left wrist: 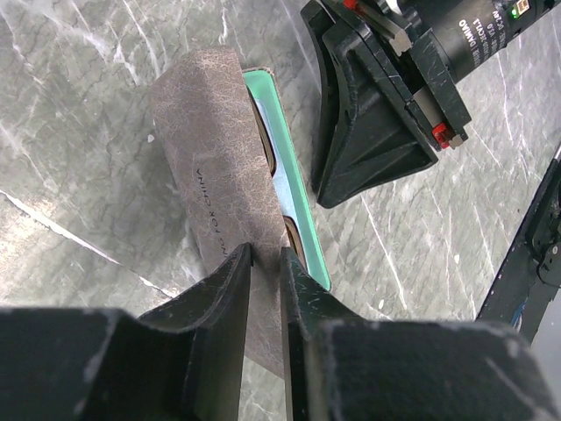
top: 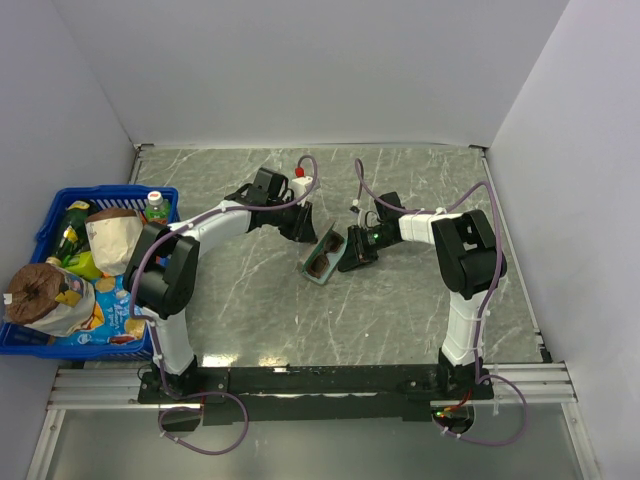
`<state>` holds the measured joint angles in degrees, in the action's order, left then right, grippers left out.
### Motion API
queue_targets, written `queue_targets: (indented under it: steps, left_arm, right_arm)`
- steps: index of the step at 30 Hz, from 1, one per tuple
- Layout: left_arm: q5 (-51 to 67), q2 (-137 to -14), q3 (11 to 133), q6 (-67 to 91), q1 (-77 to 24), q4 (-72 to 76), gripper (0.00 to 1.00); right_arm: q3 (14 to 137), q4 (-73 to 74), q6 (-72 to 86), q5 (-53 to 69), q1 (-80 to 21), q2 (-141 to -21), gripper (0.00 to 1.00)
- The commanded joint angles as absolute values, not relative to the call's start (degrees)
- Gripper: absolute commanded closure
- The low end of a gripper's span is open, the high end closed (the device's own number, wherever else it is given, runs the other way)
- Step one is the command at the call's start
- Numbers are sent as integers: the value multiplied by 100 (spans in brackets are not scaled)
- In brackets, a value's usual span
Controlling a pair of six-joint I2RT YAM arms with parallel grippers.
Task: Organize the sunglasses
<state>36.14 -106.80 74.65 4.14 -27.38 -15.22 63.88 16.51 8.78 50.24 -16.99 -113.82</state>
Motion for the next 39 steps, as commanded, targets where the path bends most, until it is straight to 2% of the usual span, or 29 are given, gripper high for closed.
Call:
queue_targets:
  steps: [1, 39]
  left_arm:
    - [3560, -10740, 7427, 369, -2812, -1538, 78]
    - [3489, -10819, 7409, 352, -2997, -1529, 80]
  right_arm:
    - [6504, 1406, 844, 4702, -1661, -11496, 74]
    - [6478, 1222, 905, 4632, -1652, -11566, 77]
